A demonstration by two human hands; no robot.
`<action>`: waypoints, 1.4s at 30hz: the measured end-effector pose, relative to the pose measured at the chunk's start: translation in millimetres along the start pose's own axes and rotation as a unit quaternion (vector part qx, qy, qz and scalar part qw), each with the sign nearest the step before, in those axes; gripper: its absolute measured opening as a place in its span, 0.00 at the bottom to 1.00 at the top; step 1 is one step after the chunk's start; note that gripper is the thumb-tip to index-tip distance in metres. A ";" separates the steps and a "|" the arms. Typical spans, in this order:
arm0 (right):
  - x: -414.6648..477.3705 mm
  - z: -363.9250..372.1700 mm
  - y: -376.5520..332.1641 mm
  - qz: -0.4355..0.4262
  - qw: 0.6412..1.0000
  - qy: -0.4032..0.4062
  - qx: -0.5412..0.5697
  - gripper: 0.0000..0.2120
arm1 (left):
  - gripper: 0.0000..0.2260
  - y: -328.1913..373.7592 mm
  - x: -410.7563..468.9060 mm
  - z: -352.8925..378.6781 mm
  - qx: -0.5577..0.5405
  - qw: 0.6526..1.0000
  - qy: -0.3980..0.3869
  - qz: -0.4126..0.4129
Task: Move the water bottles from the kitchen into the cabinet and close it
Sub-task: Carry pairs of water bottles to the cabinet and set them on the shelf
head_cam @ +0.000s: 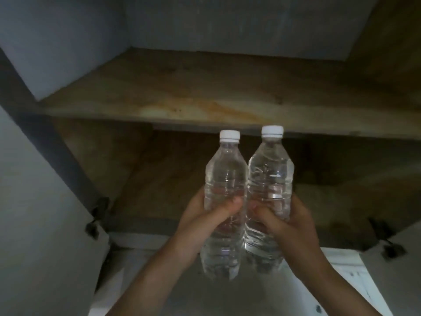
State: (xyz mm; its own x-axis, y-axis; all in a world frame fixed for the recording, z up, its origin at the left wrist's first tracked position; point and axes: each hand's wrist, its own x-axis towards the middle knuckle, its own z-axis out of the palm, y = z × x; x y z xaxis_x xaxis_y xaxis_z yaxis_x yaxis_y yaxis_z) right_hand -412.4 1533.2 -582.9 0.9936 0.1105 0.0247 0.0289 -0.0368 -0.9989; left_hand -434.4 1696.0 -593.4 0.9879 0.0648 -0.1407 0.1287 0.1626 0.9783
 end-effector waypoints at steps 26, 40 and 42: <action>80.7 -10.0 153.0 0.089 0.984 -0.015 -0.155 0.07 | 0.11 -151.6 93.9 -17.9 0.088 0.987 0.135 -0.017; 80.2 -16.3 167.0 -0.018 0.904 -0.047 -0.424 0.06 | 0.22 -174.0 118.8 -18.8 0.275 0.951 0.131 -0.047; 67.0 -20.5 173.5 -0.021 0.914 -0.040 -0.404 0.07 | 0.15 -161.9 97.5 -16.2 0.234 0.966 0.108 0.005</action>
State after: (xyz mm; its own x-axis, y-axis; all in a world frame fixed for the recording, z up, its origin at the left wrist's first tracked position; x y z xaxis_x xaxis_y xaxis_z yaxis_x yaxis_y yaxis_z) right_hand -338.6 1513.9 -753.8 0.9794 0.2000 0.0277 0.1709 -0.7482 -0.6411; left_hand -360.3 1692.0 -768.0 0.9551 0.2756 -0.1091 0.1931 -0.2994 0.9344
